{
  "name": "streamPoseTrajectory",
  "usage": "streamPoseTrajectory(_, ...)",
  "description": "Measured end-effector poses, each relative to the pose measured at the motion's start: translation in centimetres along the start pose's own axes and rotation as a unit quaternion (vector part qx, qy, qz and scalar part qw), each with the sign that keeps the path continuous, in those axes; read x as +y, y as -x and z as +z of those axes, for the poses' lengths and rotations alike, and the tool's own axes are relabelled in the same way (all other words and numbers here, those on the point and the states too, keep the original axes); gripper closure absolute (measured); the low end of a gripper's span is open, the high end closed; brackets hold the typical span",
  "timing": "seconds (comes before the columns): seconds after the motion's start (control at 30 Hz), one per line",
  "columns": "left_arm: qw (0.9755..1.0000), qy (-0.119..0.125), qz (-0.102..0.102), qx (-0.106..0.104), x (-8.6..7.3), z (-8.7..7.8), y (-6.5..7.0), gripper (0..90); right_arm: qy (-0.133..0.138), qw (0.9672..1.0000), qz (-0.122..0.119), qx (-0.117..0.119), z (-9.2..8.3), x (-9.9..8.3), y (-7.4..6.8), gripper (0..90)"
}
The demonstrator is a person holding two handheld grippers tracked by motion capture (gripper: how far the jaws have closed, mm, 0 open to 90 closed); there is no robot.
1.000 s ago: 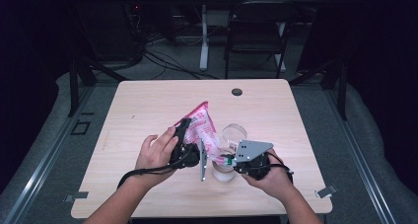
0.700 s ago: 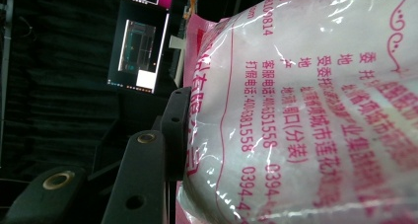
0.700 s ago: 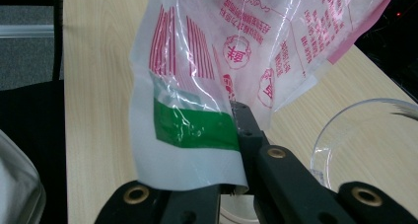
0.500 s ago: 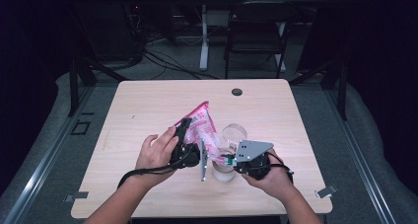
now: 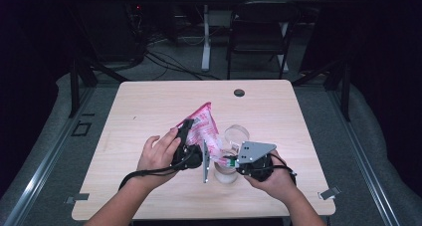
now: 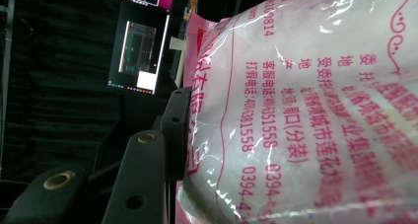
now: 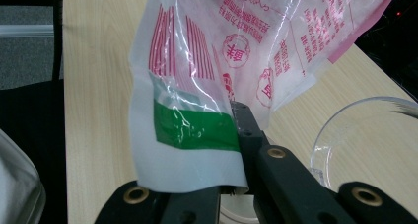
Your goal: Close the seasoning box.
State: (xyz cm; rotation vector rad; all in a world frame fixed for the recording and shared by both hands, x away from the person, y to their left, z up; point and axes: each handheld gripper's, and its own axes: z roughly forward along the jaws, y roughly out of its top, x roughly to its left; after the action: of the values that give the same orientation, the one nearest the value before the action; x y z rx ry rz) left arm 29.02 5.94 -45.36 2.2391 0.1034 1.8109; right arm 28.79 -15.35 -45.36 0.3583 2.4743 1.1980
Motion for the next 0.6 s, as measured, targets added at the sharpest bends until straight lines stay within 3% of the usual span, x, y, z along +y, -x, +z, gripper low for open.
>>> streamPoseTrajectory(0.6,1.0000,0.003,0.004,0.003,0.22,-0.01,-0.14,61.1,0.002,1.0000,0.003,0.002,-0.02,-0.10,0.05,90.0)
